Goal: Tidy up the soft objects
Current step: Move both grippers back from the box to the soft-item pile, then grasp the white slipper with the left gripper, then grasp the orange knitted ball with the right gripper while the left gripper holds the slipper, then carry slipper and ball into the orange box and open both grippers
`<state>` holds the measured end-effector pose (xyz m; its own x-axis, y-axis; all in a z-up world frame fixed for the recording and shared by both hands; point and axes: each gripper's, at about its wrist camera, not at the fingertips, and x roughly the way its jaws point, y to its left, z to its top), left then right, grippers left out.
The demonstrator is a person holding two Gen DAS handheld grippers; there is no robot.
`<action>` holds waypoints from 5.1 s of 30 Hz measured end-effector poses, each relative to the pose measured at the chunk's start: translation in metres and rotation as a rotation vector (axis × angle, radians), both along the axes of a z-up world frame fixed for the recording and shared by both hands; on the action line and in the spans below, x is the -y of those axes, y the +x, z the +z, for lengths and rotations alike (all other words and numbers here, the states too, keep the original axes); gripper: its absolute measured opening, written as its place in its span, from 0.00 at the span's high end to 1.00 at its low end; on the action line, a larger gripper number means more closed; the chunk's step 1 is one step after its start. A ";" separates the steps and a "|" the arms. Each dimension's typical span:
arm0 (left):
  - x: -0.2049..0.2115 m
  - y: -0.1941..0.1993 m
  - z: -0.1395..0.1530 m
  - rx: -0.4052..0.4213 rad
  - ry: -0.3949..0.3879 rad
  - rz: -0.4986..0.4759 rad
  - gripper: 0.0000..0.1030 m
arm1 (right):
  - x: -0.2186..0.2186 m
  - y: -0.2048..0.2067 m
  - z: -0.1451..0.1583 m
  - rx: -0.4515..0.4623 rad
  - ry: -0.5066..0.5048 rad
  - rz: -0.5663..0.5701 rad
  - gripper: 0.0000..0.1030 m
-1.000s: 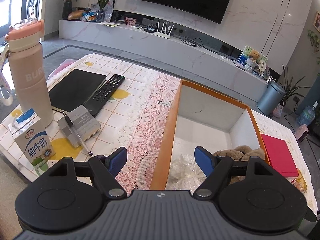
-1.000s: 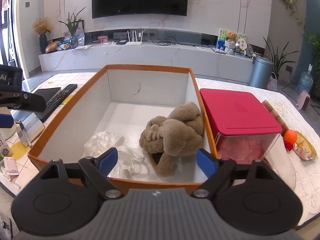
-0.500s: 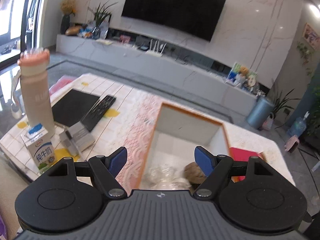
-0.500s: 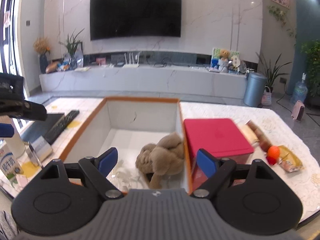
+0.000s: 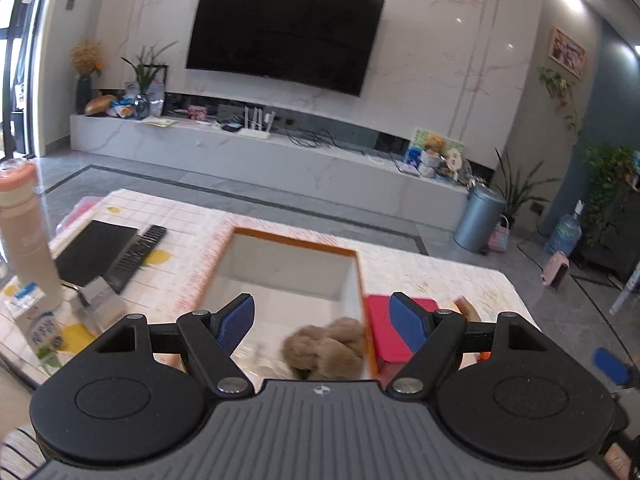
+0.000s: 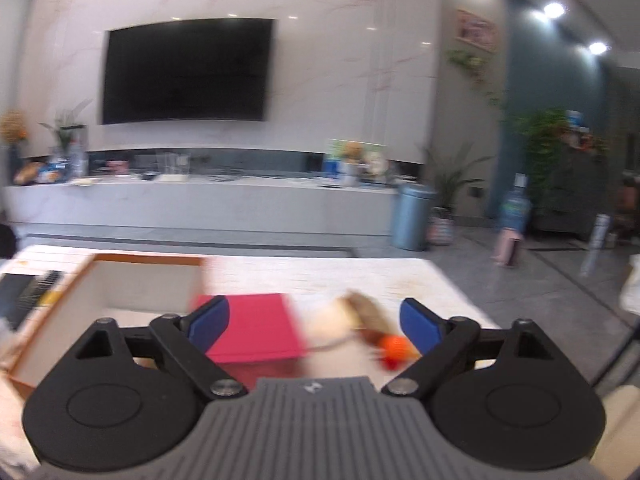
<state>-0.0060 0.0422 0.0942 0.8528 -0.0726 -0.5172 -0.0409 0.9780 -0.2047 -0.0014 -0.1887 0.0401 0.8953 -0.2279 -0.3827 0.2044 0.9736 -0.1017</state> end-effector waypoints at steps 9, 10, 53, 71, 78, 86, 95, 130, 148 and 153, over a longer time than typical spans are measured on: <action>0.088 0.025 -0.047 -0.109 0.040 -0.119 0.12 | 0.096 -0.008 -0.031 -0.089 -0.032 -0.297 0.07; 0.100 0.027 -0.053 -0.127 0.039 -0.152 0.12 | 0.105 -0.007 -0.036 -0.106 -0.004 -0.316 0.07; 0.191 0.090 -0.175 -0.218 -0.068 -0.418 0.92 | 0.188 0.031 -0.104 -0.333 0.483 -0.329 0.05; 0.182 0.130 -0.183 -0.254 -0.097 -0.394 0.83 | 0.197 0.169 -0.097 -0.277 0.439 -0.060 0.29; 0.180 0.127 -0.180 -0.244 -0.102 -0.337 0.87 | 0.214 0.193 -0.158 -0.332 0.675 -0.051 0.53; 0.184 0.123 -0.184 -0.255 -0.039 -0.306 0.82 | 0.193 0.207 -0.164 -0.307 0.543 -0.014 0.54; 0.180 0.112 -0.178 -0.231 -0.007 -0.318 0.83 | 0.175 0.182 -0.135 -0.435 0.274 0.002 0.63; 0.177 0.084 -0.147 0.069 -0.139 -0.484 0.94 | 0.188 0.148 -0.137 -0.500 0.301 0.101 0.64; 0.122 0.075 -0.050 0.167 -0.082 -0.470 0.94 | 0.182 0.119 -0.077 -0.227 0.431 0.165 0.64; 0.084 0.076 -0.032 0.173 0.021 -0.378 0.94 | 0.176 0.111 -0.057 -0.160 0.493 0.309 0.64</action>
<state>0.0701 -0.0413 0.0622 0.8425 -0.3881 -0.3736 0.3548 0.9216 -0.1573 0.1101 -0.3643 -0.0174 0.8145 0.2724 -0.5123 -0.0763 0.9256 0.3708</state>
